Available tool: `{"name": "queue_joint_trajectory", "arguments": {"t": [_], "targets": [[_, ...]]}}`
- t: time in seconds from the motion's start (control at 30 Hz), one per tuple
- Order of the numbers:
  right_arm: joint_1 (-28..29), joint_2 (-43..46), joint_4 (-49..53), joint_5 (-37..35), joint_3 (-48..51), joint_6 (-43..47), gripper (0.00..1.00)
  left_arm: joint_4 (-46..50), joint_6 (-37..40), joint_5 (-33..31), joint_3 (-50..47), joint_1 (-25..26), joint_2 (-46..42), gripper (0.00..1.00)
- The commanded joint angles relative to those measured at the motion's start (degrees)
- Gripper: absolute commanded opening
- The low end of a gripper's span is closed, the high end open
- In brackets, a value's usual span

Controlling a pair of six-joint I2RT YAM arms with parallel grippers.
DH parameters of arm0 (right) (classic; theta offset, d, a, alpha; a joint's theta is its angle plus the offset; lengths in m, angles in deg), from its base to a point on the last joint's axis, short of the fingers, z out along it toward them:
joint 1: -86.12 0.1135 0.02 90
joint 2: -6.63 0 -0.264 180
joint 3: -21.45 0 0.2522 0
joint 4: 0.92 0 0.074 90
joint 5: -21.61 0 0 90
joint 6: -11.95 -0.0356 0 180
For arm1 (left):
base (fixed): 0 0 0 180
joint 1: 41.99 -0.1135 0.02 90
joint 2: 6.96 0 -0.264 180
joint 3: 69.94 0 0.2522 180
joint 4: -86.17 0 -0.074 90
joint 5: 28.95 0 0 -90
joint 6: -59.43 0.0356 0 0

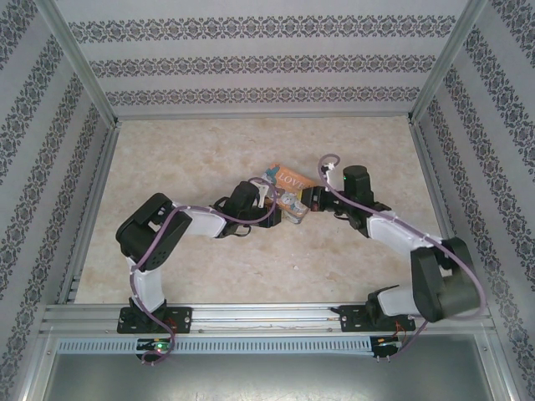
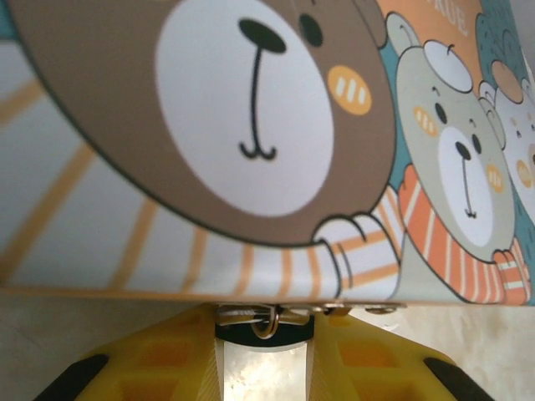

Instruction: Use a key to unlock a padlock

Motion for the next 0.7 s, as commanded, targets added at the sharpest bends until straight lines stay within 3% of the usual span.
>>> {"name": "queue_joint_trajectory", "arguments": {"t": [0.0, 0.33, 0.67], "targets": [[-0.5, 4.1, -1.4, -1.2, 4.2, 4.0, 0.00, 3.4, -4.3, 3.1, 2.0, 0.7, -3.4, 0.24], [4.8, 16.0, -5.1, -7.3, 15.4, 8.3, 0.00, 3.8, -11.9, 6.6, 2.7, 0.7, -6.6, 0.23], [14.2, 17.1, -9.8, -18.7, 22.7, 11.2, 0.00, 2.7, -17.3, 9.2, 3.8, 0.7, -7.9, 0.23]]}}
